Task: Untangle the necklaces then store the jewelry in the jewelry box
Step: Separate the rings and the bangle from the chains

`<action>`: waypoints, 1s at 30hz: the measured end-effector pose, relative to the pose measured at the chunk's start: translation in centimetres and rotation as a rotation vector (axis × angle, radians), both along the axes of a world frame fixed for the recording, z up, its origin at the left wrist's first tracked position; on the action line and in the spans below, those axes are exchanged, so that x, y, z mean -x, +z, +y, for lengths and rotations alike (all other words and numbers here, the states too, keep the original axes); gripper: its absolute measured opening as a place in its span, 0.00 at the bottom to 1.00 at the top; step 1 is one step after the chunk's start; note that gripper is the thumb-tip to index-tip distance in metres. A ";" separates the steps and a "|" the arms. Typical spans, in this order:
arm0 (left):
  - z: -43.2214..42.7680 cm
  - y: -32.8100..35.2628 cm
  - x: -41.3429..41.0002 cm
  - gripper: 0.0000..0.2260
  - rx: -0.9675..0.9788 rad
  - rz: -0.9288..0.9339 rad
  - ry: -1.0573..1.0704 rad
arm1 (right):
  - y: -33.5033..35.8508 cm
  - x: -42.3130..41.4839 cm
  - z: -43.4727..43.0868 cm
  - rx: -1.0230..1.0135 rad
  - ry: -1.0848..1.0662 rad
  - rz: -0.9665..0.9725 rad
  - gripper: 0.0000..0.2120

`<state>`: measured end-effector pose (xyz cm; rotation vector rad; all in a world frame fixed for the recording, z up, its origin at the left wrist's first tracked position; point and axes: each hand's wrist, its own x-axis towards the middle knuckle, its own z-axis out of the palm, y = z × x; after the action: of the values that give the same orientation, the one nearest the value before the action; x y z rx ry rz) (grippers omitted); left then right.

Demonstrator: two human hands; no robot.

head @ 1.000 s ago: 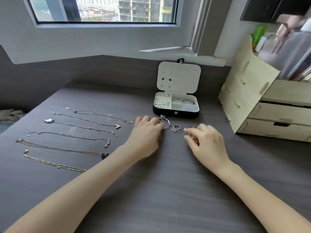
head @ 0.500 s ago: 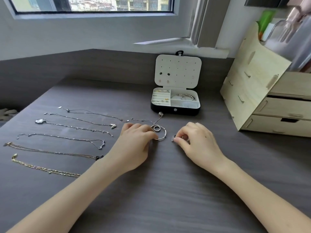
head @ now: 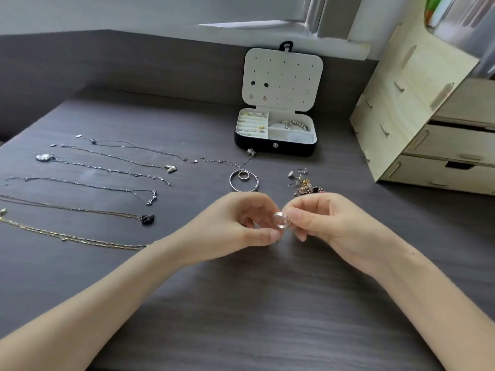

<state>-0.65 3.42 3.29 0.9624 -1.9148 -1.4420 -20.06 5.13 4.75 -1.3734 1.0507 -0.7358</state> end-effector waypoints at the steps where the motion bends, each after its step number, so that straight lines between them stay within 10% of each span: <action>1: 0.0 0.0 0.0 0.06 0.017 0.000 0.015 | -0.2 0.1 0.0 -0.010 -0.001 -0.017 0.08; 10: 0.3 1.3 0.0 0.02 -0.018 0.294 0.104 | -0.9 -0.9 0.4 -0.034 0.025 -0.379 0.21; 19: -0.5 1.9 -1.2 0.05 -0.251 0.331 0.253 | -0.2 -1.4 1.1 0.072 -0.065 0.032 0.03; 30: -0.9 1.5 -1.0 0.05 -0.482 0.367 0.326 | 0.1 -0.6 1.1 0.152 -0.140 0.095 0.05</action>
<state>0.32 2.49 4.84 1.0667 -1.1119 -1.7648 -19.45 6.22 4.89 -1.4875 1.1941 -0.8752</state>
